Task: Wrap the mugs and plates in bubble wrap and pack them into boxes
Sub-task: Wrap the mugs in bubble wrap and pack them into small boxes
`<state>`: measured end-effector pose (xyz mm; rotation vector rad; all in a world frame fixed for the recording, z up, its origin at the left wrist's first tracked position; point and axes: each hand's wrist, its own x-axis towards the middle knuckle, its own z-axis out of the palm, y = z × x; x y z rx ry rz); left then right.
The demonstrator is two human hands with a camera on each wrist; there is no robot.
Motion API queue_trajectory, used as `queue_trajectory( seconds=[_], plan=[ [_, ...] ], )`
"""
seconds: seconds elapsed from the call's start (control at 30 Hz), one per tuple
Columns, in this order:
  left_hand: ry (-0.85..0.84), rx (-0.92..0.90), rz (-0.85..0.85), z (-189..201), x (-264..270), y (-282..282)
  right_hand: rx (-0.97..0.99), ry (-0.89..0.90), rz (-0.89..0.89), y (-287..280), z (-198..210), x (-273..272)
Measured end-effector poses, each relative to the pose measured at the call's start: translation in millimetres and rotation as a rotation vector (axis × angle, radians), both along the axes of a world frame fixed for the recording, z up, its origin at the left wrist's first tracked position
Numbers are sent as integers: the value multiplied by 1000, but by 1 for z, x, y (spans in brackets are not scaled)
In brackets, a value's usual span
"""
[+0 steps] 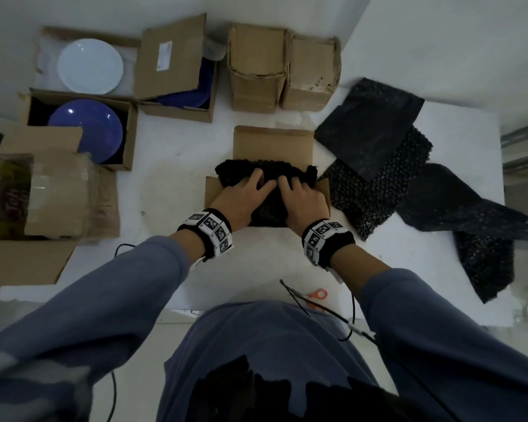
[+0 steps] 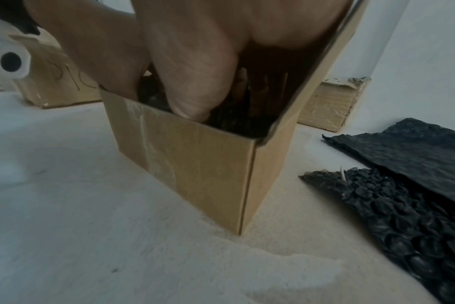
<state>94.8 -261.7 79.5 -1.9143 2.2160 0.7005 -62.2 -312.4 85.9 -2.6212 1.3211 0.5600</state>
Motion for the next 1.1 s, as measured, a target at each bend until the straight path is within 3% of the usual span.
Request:
queue_trajectory(
  seconds=[0.23,0.47,0.53,0.77,0.93,1.1],
  plan=[
    [3,-113,-52,16,17,12,129,-79,-38,-6,15,-7],
    [-242,-121,-50,11,1,15,210,-94,-130,-1,4,-9],
    [-246,-128,-45,11,-2,13,231,-82,-133,-2,4,-5],
    [-77,40,39,15,-1,10,306,-59,-145,-4,7,-4],
    [172,26,272,11,-3,21,244,-231,-183,2,14,-13],
    [392,134,468,2,-9,13,454,-315,-299,0,7,-9]
  ],
)
